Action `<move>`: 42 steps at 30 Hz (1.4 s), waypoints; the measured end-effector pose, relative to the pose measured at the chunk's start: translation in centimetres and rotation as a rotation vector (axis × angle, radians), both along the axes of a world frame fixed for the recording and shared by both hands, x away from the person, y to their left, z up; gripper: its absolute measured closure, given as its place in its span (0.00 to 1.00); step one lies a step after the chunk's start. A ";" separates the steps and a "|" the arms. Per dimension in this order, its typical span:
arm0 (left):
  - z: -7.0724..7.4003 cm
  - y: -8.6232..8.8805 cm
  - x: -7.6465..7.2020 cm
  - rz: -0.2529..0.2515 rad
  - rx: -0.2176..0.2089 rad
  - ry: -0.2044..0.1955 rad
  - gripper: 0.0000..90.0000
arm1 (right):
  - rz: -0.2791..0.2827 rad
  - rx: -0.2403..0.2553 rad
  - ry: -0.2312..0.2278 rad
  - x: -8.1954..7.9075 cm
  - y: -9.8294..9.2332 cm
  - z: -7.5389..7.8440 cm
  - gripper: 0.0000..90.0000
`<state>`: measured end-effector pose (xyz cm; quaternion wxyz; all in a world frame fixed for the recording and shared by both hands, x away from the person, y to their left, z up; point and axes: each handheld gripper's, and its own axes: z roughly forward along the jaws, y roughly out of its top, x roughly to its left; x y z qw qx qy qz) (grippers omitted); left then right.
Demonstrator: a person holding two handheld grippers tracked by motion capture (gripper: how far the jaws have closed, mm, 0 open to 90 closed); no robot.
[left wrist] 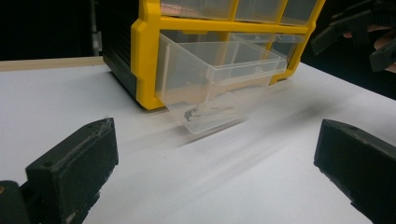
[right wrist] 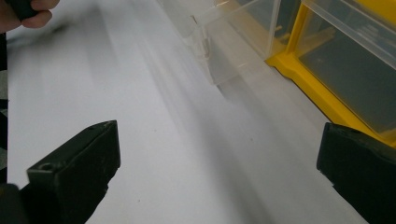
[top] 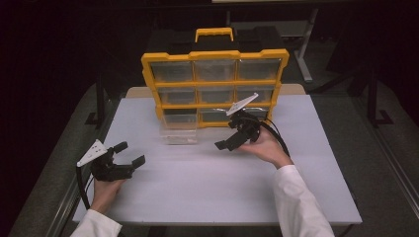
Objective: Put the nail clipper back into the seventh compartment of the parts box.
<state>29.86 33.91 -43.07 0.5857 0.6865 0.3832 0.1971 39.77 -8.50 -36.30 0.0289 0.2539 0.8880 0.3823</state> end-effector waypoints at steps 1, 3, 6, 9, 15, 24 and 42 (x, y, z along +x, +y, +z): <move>0.0 0.0 0.0 0.000 0.000 0.000 0.00 | -0.004 -0.001 0.000 -0.1 -0.2 -0.1 0.00; 0.0 0.0 0.0 -0.001 0.000 0.001 0.00 | -0.008 -0.002 0.003 -0.2 -0.4 -0.2 0.00; 0.0 0.0 0.0 -0.002 -0.006 0.003 0.00 | -0.014 -0.003 0.002 -0.4 -0.9 -0.5 0.00; 0.0 0.1 0.0 0.001 -0.010 0.004 0.00 | -0.023 -0.001 0.005 -0.6 -1.3 -0.7 0.00; -0.1 0.2 0.1 0.003 -0.011 0.007 0.00 | -0.042 0.009 0.002 -1.0 -2.5 -1.2 0.00; 0.0 0.2 0.1 0.002 -0.011 0.004 0.00 | -0.079 0.051 0.007 -1.9 -4.8 -1.9 0.00; 0.0 0.1 0.1 -0.004 -0.020 0.003 0.00 | -0.176 0.070 -0.023 -4.3 -9.2 -3.3 0.00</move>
